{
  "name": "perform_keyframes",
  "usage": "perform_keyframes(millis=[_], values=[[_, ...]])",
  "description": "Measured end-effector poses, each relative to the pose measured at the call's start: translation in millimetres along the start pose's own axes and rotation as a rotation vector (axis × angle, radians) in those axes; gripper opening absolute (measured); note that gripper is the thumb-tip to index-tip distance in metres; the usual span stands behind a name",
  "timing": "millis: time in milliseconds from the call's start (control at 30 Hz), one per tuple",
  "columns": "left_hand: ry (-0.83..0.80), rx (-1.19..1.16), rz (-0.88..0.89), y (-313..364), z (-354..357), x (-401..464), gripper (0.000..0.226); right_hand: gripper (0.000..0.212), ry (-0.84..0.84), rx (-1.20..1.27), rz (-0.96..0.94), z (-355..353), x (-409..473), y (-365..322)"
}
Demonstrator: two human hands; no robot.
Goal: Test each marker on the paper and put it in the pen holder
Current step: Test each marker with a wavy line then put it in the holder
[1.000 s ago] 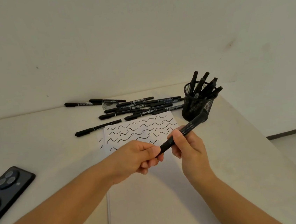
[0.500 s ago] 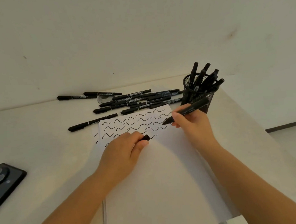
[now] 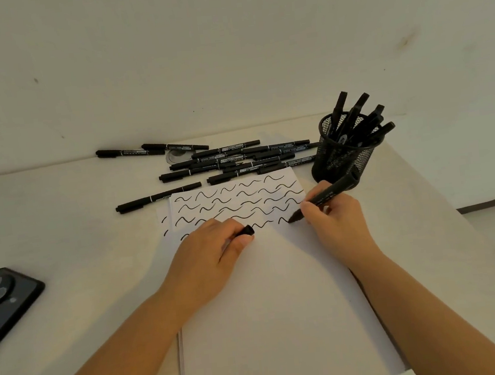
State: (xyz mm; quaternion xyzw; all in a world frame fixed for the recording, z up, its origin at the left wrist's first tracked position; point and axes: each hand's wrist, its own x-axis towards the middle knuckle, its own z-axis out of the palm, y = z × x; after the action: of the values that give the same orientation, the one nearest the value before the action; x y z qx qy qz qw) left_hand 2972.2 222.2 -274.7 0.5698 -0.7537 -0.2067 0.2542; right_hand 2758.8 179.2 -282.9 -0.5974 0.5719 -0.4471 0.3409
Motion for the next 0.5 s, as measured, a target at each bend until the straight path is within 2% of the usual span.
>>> perform_keyframes(millis=[133, 200, 267, 367, 500], values=[[0.007, 0.009, 0.004, -3.3, 1.1, -0.4, 0.035, 0.013, 0.161, -0.042, -0.061, -4.6, 0.4, 0.8], [0.022, 0.027, 0.010, -4.4, 1.1, -1.0, 0.026, 0.017, 0.232, 0.047, -0.052, -4.6, 1.7, -2.7], [0.044, 0.028, 0.009, -4.3, -0.2, -1.6, 0.025, 0.021, 0.268, 0.156, -0.015, -3.3, 2.4, -9.3], [0.079, 0.010, 0.001, -2.7, -3.2, -0.7, 0.029, 0.023, 0.254, 0.290, 0.042, -2.8, 3.0, -21.8], [0.099, 0.001, -0.008, -1.0, -4.0, -0.6, 0.028, 0.018, 0.081, 0.553, 0.170, 5.3, -2.3, -35.5]])
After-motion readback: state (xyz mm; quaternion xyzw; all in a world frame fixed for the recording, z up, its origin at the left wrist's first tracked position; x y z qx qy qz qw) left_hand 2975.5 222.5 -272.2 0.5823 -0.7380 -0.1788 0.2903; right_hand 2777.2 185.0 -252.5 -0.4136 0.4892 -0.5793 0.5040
